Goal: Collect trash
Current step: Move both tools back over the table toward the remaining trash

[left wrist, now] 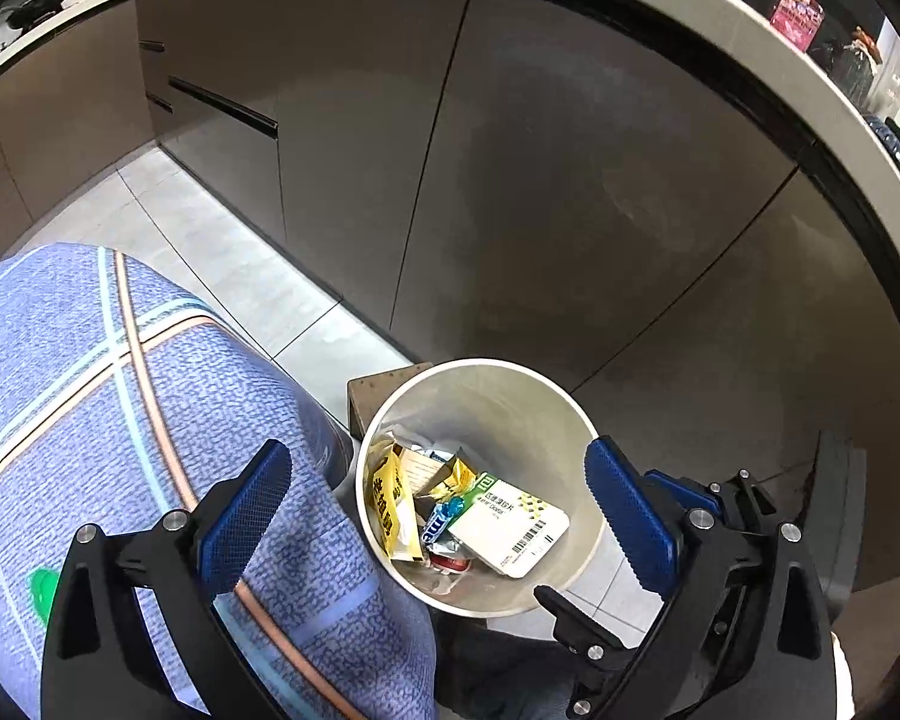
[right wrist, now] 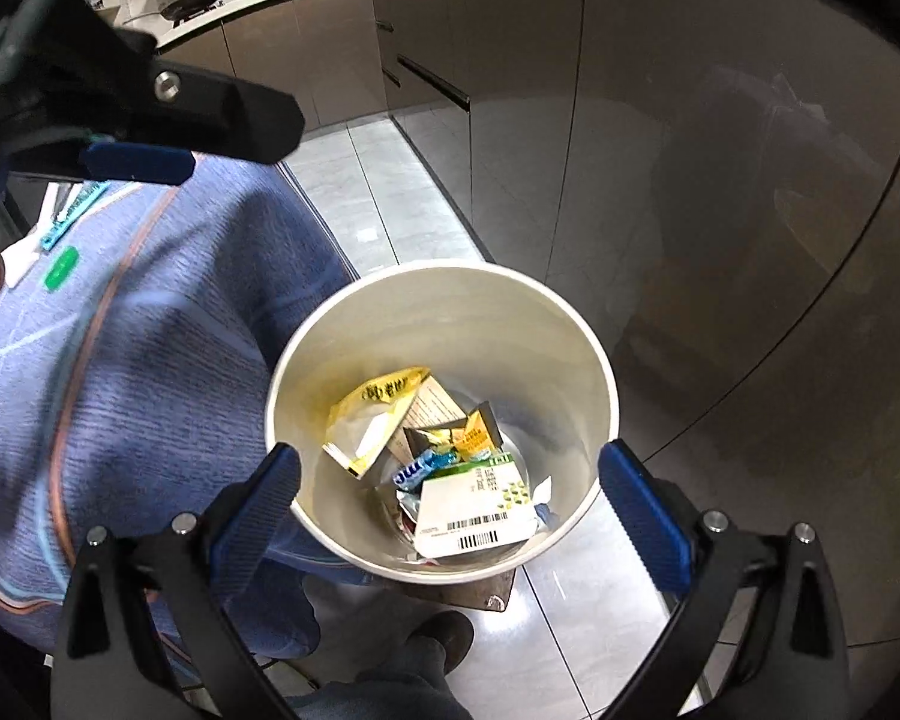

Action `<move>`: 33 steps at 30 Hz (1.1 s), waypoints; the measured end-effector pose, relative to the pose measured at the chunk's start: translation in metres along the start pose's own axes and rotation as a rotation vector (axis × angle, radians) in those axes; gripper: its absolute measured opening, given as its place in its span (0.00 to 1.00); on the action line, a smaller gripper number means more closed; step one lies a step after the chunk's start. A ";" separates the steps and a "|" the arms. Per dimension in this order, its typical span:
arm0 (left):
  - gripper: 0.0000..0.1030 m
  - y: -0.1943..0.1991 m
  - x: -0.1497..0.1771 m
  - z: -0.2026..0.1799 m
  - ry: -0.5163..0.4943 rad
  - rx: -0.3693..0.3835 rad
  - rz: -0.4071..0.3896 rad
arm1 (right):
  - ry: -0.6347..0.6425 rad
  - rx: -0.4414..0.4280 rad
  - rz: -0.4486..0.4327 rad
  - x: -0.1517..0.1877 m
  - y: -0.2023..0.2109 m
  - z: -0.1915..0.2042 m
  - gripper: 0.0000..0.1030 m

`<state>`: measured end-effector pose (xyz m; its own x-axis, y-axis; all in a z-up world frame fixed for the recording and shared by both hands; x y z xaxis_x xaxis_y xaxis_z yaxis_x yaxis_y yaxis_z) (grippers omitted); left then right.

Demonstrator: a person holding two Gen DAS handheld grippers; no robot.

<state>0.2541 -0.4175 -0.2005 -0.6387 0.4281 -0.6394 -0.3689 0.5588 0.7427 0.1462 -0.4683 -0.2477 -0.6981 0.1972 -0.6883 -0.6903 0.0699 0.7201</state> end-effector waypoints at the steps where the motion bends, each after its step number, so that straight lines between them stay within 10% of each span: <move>1: 0.92 0.006 -0.001 0.001 0.005 0.000 -0.007 | 0.004 0.001 -0.008 -0.003 0.005 0.002 0.97; 16: 0.92 0.130 0.000 0.056 0.089 -0.120 -0.108 | 0.112 -0.071 -0.134 -0.056 0.078 0.079 0.97; 33: 0.92 0.263 0.095 0.242 0.315 -0.450 -0.141 | 0.282 -0.282 -0.127 -0.096 0.079 0.233 0.97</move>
<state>0.2596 -0.0580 -0.1136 -0.7077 0.0997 -0.6994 -0.6727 0.2075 0.7103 0.2033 -0.2535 -0.1043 -0.6016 -0.0735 -0.7954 -0.7720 -0.2019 0.6027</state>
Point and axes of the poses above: each gripper's, at about its wrist camera, not at the fingertips, and y roughly against the way its jaws point, z to its left, x to its underside, the point moved 3 cm from there along -y, roughly the way its jaws point, and after that the axes turned 9 degrees about -z, right-handed, at the moved point
